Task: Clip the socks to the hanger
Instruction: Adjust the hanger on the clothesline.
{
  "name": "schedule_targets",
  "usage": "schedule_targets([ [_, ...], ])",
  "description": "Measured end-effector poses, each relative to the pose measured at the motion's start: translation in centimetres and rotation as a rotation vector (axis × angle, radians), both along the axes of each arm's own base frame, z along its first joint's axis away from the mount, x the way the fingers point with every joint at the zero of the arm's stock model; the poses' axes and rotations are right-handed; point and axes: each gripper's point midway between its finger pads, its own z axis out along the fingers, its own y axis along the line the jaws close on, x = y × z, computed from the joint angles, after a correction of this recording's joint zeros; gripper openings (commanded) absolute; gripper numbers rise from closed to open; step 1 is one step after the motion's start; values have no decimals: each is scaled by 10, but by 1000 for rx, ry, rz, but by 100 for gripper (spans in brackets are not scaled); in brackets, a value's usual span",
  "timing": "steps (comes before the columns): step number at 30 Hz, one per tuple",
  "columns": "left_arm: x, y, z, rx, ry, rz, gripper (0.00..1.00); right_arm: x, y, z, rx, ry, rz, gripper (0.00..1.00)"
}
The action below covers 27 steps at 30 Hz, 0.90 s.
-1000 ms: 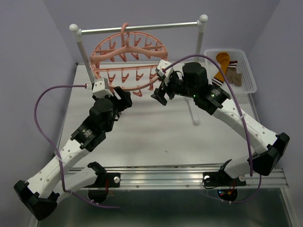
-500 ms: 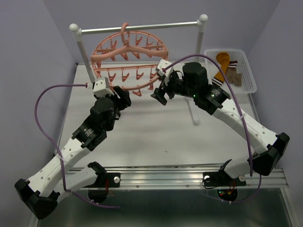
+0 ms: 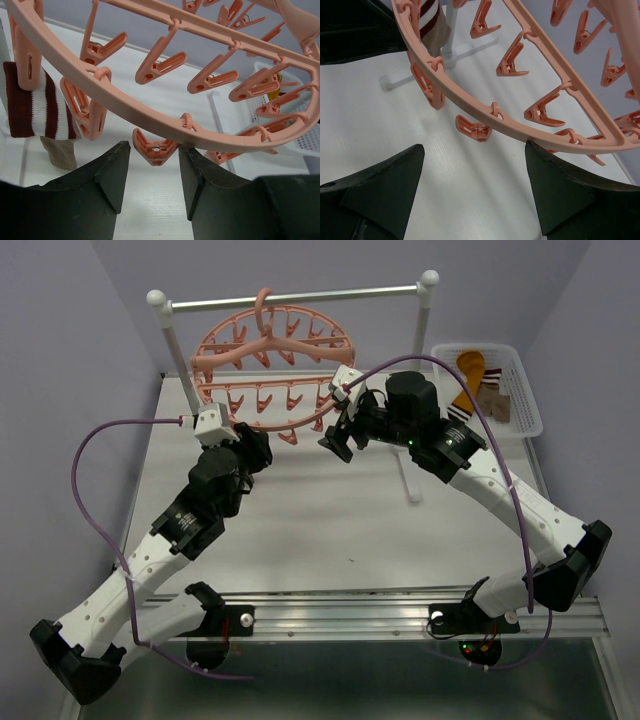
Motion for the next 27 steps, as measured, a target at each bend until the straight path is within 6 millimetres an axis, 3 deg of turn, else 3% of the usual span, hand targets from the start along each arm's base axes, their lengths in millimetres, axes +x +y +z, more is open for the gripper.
schedule_targets([
  [8, 0, 1, 4, -4, -13, 5, 31, 0, 0, -1, -2, 2, 0, 87],
  [11, 0, 1, 4, -2, -16, 5, 17, 0, 0, -1, -2, 2, 0, 87],
  [13, 1, 1, 6, -1, -21, 5, 0, 0, 0, -1, -1, 1, 0, 87],
  [21, 1, -1, 8, 12, -31, -12, 0, 4, -4, 1, 7, 6, -45, 91],
  [27, -3, -6, 10, -2, -33, -48, 0, 15, -23, 0, 44, 43, -202, 92],
])
